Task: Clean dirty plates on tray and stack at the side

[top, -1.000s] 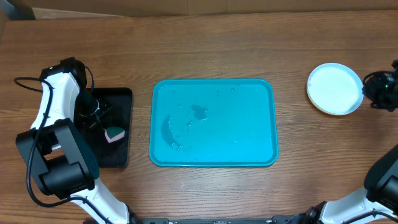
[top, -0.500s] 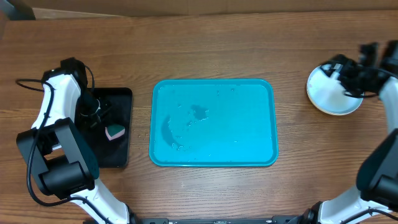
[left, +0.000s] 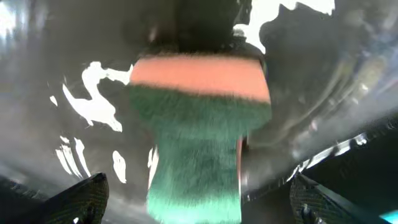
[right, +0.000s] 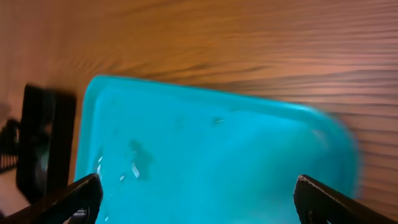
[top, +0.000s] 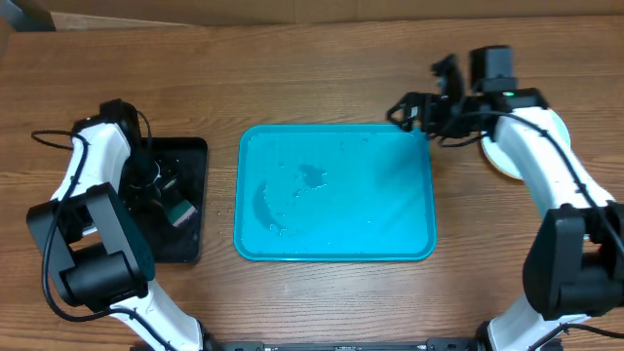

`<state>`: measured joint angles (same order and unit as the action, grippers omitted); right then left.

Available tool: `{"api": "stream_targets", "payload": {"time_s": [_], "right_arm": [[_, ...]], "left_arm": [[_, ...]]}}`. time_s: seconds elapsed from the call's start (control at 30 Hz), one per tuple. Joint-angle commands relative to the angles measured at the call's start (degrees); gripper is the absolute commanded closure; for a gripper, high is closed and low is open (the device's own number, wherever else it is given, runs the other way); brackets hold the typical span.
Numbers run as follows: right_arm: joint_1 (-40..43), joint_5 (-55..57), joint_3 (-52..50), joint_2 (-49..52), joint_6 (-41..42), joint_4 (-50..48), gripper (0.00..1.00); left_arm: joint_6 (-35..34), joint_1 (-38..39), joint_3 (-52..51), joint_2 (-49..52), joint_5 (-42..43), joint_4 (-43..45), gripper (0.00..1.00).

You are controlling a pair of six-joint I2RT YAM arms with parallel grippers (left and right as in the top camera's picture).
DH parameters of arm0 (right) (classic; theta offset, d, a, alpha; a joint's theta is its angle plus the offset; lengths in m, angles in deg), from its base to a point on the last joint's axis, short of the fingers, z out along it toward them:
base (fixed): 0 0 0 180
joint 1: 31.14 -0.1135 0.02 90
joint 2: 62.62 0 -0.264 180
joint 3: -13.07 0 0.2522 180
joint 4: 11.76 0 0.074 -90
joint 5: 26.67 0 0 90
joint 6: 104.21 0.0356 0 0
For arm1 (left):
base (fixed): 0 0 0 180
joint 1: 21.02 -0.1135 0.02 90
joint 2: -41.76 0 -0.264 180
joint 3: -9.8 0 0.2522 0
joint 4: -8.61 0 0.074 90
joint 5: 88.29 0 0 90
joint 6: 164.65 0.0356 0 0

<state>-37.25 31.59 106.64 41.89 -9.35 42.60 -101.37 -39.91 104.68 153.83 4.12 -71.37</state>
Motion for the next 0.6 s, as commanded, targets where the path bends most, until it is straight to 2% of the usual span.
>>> {"api": "stream_targets", "payload": {"time_s": [0.0, 0.13, 0.27, 0.43, 0.57], "right_arm": [[-2.64, 0.31, 0.17, -1.68, -0.24, -0.35, 0.0], [-4.59, -0.63, 0.39, -3.32, 1.73, -0.28, 0.0], [-4.7, -4.0, 0.39, -7.56, 3.3, 2.27, 0.0], [-4.33, -4.37, 0.39, -15.3, 1.36, 11.26, 0.0], [-4.76, -4.33, 0.39, -21.62, -2.97, 20.41, 0.0]], "left_arm": [[1.7, -2.03, 9.18, -1.7, 1.42, -4.74, 0.06], [6.64, -2.95, 18.1, -5.11, 10.49, -10.91, 0.04], [8.09, -2.73, 20.52, -13.49, 17.09, -11.89, 0.04], [8.15, -0.17, 20.44, -25.81, 16.2, -13.6, 0.04], [8.07, 4.83, 18.82, -34.36, 13.27, -15.98, 0.03]]}}
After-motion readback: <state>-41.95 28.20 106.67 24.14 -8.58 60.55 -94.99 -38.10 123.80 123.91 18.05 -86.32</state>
